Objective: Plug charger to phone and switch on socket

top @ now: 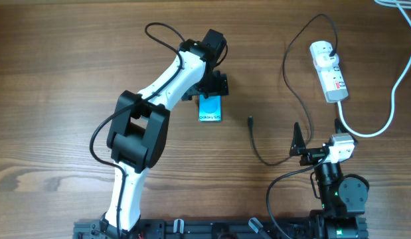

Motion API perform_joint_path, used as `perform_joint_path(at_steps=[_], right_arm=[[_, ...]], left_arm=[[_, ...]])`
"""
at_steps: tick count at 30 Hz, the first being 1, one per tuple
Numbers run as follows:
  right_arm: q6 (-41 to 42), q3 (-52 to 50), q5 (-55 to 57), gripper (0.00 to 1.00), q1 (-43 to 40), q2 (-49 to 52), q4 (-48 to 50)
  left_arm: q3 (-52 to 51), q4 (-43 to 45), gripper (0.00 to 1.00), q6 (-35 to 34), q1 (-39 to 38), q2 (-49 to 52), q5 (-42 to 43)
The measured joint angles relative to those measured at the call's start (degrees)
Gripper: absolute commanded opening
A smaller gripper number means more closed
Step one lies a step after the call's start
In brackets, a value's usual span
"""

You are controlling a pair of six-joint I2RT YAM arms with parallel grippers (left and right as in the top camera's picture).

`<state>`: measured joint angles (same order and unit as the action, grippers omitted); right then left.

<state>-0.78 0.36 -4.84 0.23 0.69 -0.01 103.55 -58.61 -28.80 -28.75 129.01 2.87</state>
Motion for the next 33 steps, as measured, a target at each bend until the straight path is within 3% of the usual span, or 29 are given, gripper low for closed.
perform_joint_path(at_steps=[12, 15, 17, 23, 27, 30, 33], right_arm=[[0.0, 0.0, 0.0, 1.0, 0.0, 0.0, 0.0], [3.52, 0.0, -0.35, 1.0, 0.0, 0.0, 0.02], [11.08, 0.0, -0.7, 1.0, 0.0, 0.0, 0.04], [52.0, 0.0, -1.88, 1.0, 0.0, 0.0, 0.07], [73.9, 0.0, -3.3, 1.0, 0.0, 0.0, 0.17], [78.88, 0.0, -7.78, 1.0, 0.0, 0.0, 1.29], [77.92, 0.0, -12.52, 1.0, 0.0, 0.0, 1.88]], left_arm=[[0.0, 2.12, 0.98, 0.0, -4.09, 0.13, -5.6], [0.0, 2.1, 0.98, 0.0, -3.87, 0.2, -6.14], [0.0, 2.1, 0.98, 0.0, -3.87, 0.22, -6.32], [0.0, 2.12, 0.98, 0.0, -3.87, 0.22, -6.47], [0.0, 2.12, 0.98, -0.02, -3.87, 0.24, -6.47], [-0.07, 2.19, 0.98, 0.0, -3.87, 0.55, -6.47], [-0.09, 2.32, 0.98, -0.02, -3.87, 1.31, -6.45]])
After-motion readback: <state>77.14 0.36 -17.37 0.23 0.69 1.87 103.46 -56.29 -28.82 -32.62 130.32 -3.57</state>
